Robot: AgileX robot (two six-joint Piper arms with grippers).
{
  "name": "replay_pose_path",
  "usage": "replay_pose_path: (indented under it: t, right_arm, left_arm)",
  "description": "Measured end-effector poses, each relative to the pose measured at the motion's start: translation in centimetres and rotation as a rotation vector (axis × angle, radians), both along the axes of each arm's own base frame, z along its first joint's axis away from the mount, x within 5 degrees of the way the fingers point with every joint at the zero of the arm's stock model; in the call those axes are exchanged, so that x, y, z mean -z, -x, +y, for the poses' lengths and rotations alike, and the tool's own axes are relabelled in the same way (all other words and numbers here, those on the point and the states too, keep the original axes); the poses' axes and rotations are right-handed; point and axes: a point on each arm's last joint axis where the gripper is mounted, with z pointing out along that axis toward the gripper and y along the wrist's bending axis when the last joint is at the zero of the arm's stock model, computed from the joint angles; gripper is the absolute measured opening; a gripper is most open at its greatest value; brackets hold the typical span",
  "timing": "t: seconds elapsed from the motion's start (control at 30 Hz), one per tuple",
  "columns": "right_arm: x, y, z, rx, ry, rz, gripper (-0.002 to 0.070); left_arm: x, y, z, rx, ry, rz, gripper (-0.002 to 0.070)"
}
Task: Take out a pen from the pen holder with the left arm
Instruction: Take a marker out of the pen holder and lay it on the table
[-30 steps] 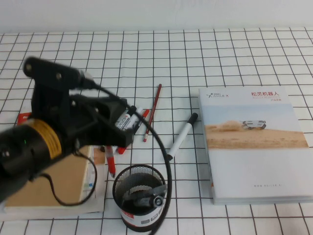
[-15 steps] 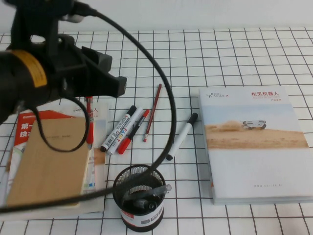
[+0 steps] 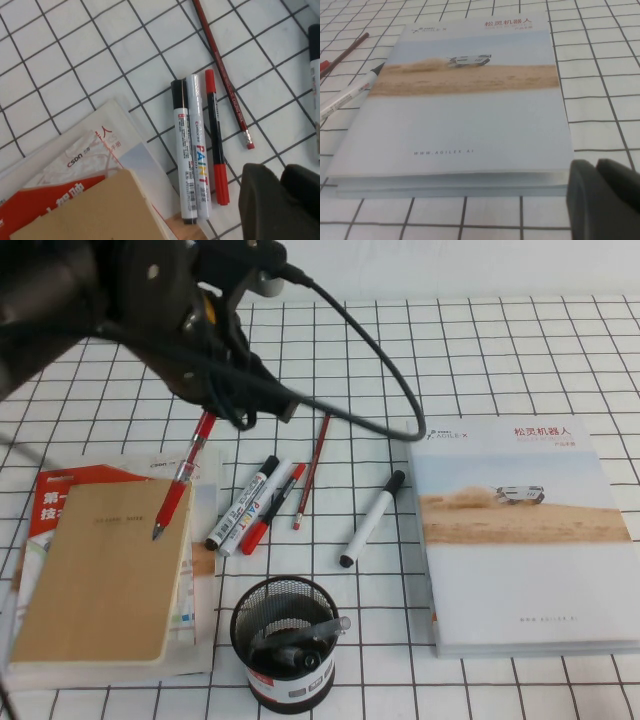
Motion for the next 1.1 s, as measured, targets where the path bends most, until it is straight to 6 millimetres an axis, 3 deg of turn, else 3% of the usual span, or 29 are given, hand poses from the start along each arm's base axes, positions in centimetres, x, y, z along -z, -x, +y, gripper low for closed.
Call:
replay_pose_path:
  t: [0.23, 0.5, 0.73, 1.1]
  right_arm:
    - [0.0, 0.0, 0.0, 0.000, 0.000, 0.000, -0.0015]
    - [0.0, 0.0, 0.0, 0.000, 0.000, 0.000, -0.0015]
    - [0.0, 0.0, 0.0, 0.000, 0.000, 0.000, -0.0015]
    - [0.0, 0.0, 0.0, 0.000, 0.000, 0.000, -0.0015]
  left_arm:
    - [3.8, -5.2, -2.3, 0.023, -0.010, 0.132, 0.0039]
    - [8.2, -8.7, -5.1, 0.068, 0.005, 0.216, 0.0039]
    - [11.2, -10.2, -6.8, 0.069, 0.060, 0.295, 0.0039]
    - [14.3, -11.2, -7.5, 0.063, 0.060, 0.330, 0.0039]
